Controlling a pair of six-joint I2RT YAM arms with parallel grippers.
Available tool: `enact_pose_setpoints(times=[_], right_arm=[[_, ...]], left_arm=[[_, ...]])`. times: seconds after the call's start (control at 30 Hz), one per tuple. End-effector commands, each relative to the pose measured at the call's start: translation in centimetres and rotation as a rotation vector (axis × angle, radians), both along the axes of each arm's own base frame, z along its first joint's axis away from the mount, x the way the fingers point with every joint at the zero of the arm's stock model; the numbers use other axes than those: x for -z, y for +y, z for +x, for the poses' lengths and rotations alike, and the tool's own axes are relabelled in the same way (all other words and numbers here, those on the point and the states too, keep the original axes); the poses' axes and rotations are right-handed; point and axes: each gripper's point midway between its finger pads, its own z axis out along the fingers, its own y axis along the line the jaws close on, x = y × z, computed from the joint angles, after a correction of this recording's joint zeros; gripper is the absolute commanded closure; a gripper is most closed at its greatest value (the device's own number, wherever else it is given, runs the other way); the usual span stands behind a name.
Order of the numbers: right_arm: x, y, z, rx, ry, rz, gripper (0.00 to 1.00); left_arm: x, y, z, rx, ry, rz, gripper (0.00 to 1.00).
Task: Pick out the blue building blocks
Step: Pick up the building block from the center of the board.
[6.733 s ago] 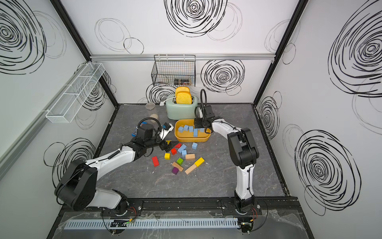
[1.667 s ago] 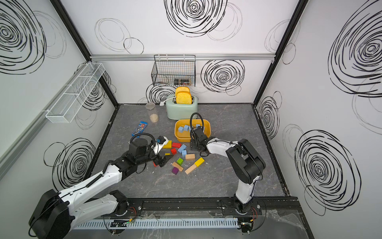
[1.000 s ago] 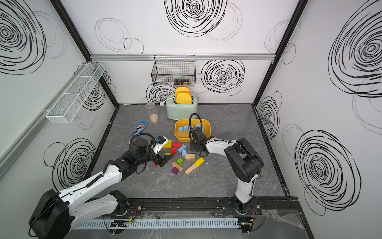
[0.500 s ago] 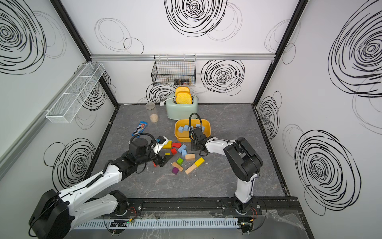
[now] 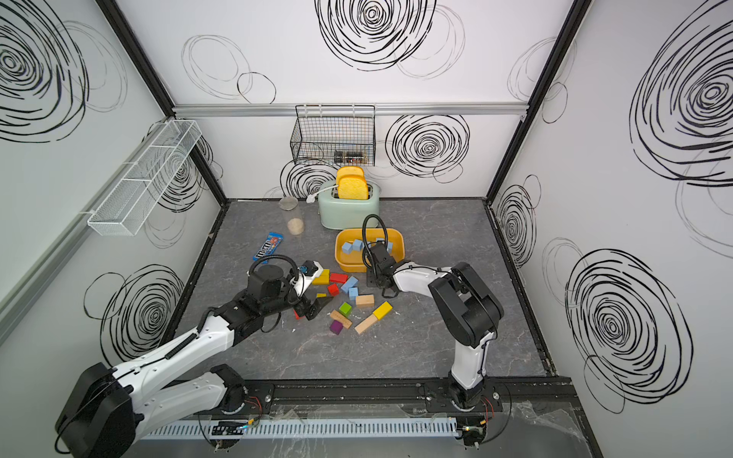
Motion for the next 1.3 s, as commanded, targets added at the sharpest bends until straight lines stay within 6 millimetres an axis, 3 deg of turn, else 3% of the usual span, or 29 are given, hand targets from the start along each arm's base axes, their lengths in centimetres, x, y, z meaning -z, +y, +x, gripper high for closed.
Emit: enact_pose_setpoints(times=[0.0,0.23,0.4,0.53,0.63,0.97,1.27], right_arm=[[-1.0,0.6,0.5,-0.009,-0.025,0.021,0.67],[-1.4,0.6,0.3,-0.015,-0.029,0.015,0.70],[-3.1,0.9,-0.4,-0.044,-0.057,0.067,0.73],[-5.6,1.4,-1.4,-0.098,-0.125,0.144,0.81],[-7.6,1.4,-2.1,-0.128,-0.178,0.181,1.00],[-13.7,1.2,-3.2,-0.218,-0.316,0.229,1.00],[-19.4,-0.4,-1.9,-0.210,-0.436,0.314,1.00]], left_arm=[[-1.5,-0.3,0.5,0.001,-0.032,-0.032,0.04],[-1.8,-0.3,0.4,-0.002,-0.040,-0.039,0.04],[-2.3,-0.4,0.3,-0.004,-0.048,-0.059,0.04],[-2.5,-0.5,0.1,-0.006,-0.046,-0.075,0.04],[-3.1,-0.6,0.0,-0.005,-0.059,-0.080,0.04],[-5.8,-0.6,-0.1,-0.010,-0.103,-0.101,0.04],[-8.7,-1.1,0.6,0.013,-0.148,-0.155,0.04]])
